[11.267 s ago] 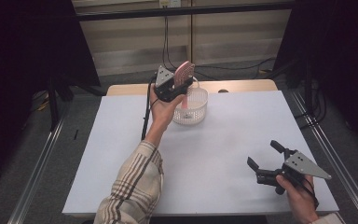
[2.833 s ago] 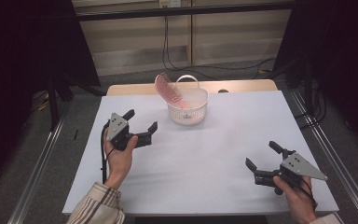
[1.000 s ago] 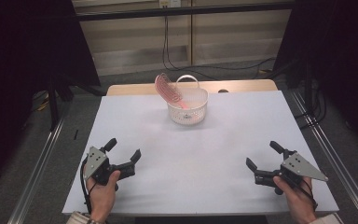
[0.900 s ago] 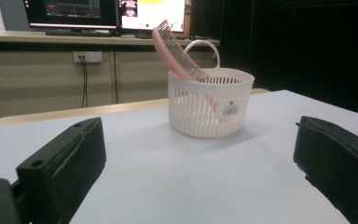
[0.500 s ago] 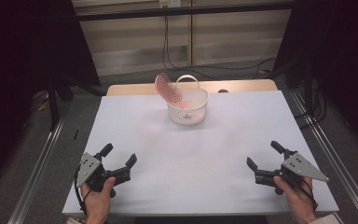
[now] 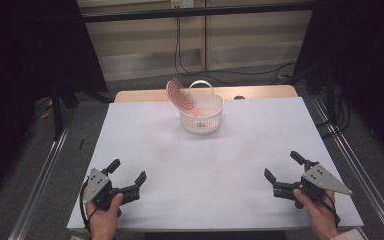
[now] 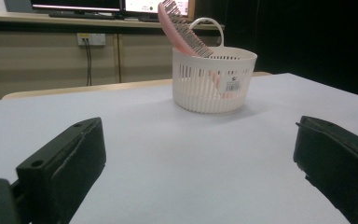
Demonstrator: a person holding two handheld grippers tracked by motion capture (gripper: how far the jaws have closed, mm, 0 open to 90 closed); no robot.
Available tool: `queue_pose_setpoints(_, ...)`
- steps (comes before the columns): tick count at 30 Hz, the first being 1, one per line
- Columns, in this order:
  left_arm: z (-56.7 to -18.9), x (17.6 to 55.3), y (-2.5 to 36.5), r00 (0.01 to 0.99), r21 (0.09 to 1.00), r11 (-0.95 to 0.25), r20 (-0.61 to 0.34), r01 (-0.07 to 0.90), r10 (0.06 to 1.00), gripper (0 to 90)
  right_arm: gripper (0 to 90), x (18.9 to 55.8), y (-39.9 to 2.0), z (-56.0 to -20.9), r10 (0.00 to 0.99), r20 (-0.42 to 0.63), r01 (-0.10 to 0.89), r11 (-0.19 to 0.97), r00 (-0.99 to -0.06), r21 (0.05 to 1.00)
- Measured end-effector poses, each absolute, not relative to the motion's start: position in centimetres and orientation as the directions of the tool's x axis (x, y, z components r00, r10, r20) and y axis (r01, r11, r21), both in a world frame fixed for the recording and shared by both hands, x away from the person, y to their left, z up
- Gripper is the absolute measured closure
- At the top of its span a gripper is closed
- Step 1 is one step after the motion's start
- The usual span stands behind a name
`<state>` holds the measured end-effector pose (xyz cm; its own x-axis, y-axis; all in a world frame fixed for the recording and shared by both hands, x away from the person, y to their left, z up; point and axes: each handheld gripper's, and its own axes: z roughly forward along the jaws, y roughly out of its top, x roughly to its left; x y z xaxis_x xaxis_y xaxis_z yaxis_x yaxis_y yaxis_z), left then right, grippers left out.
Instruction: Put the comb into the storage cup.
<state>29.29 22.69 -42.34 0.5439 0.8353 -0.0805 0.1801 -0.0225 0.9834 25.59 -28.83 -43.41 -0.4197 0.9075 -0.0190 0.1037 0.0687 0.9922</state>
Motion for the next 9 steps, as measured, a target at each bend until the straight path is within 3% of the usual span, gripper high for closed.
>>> queue_pose_setpoints(9,-42.25,29.69,22.87,0.535,0.984,-0.006,-0.091,0.177,0.840,2.4,0.0,25.71,-28.65,-43.45,0.906,-0.028,0.101,0.078,-0.423,0.992)
